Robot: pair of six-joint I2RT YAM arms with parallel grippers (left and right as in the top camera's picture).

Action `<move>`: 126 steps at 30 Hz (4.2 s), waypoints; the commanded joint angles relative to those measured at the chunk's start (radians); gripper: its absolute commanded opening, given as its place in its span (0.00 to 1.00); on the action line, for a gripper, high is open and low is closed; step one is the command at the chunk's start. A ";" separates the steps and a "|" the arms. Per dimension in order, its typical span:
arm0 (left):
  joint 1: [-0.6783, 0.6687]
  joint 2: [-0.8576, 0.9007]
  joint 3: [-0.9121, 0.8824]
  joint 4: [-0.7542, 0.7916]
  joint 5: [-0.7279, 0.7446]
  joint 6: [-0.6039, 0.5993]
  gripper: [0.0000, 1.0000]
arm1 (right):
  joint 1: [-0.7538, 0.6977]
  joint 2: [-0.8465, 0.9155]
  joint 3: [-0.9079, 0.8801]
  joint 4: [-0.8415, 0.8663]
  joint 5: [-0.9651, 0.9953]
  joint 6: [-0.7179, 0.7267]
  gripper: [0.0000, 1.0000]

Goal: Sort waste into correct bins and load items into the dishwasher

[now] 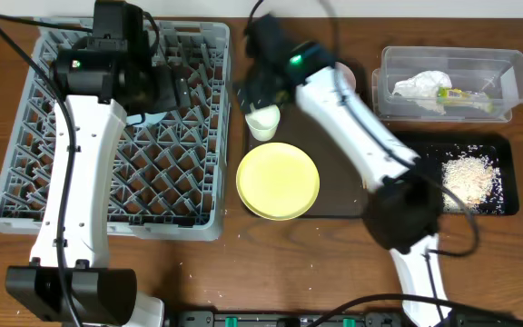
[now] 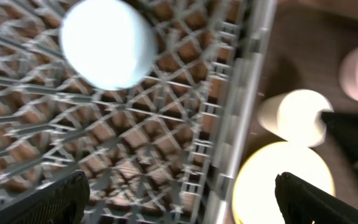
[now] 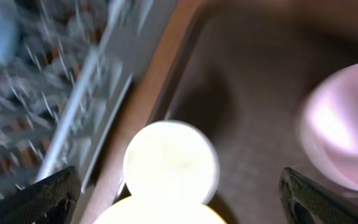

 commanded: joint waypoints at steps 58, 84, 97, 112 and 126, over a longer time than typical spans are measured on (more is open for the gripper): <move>-0.483 0.513 -0.002 0.359 -0.075 0.055 0.44 | -0.446 -0.235 0.061 -0.182 0.037 0.031 0.99; -0.483 0.547 -0.031 0.387 -0.167 0.051 0.08 | -0.445 -0.235 0.061 -0.182 0.037 0.031 0.99; -0.432 0.280 -0.012 0.394 -0.114 -0.119 0.08 | -0.445 -0.235 0.061 -0.182 0.037 0.031 0.99; 0.156 0.135 -0.015 0.302 0.686 -0.192 0.08 | -0.446 -0.235 0.061 -0.182 0.037 0.031 0.99; 0.418 0.323 -0.123 0.214 1.191 -0.172 0.08 | -0.446 -0.235 0.061 -0.182 0.037 0.031 0.99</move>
